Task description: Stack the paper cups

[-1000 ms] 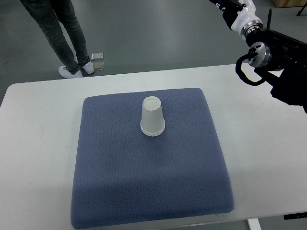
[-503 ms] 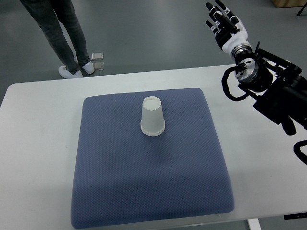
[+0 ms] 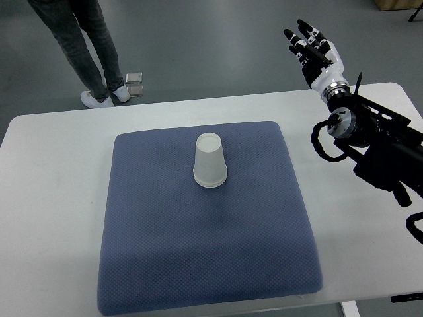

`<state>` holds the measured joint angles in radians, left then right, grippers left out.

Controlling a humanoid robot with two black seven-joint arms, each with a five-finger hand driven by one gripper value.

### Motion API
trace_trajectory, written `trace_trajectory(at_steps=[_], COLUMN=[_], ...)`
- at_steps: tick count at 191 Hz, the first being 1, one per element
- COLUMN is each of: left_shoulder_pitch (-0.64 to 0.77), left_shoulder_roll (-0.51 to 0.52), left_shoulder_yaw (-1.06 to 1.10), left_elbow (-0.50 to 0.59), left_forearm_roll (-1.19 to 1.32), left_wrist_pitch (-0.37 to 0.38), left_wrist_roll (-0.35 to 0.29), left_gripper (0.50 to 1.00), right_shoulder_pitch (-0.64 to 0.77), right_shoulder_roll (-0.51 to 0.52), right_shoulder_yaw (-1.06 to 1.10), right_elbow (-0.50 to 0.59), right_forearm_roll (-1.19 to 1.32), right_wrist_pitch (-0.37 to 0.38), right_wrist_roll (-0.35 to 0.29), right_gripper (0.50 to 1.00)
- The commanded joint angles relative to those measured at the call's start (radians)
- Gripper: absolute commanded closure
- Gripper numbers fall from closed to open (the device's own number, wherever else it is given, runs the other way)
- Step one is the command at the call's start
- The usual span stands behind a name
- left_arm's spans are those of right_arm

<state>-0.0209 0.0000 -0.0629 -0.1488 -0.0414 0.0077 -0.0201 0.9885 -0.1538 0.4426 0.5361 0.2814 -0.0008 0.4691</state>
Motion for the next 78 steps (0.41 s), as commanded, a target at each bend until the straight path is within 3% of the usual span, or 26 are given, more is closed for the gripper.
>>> trace_trajectory(at_steps=[1, 78], left_shoulder_pitch=[-0.001, 0.001], left_shoulder_roll=[0.0, 0.0], left_shoulder_yaw=[0.0, 0.0], left_elbow=[0.0, 0.0], left_forearm_roll=[0.0, 0.0], left_wrist_pitch=[0.0, 0.0], left_wrist_roll=[0.0, 0.0], left_gripper=[0.5, 0.5], right_shoulder_pitch=[-0.008, -0.027], right_shoulder_roll=[0.0, 0.013], right_shoulder_yaw=[0.001, 0.007], right_elbow=[0.001, 0.001], right_forearm_roll=[-0.001, -0.001], right_wrist_pitch=[-0.011, -0.013], right_wrist_roll=[0.002, 0.003], right_gripper=[0.585, 0.587])
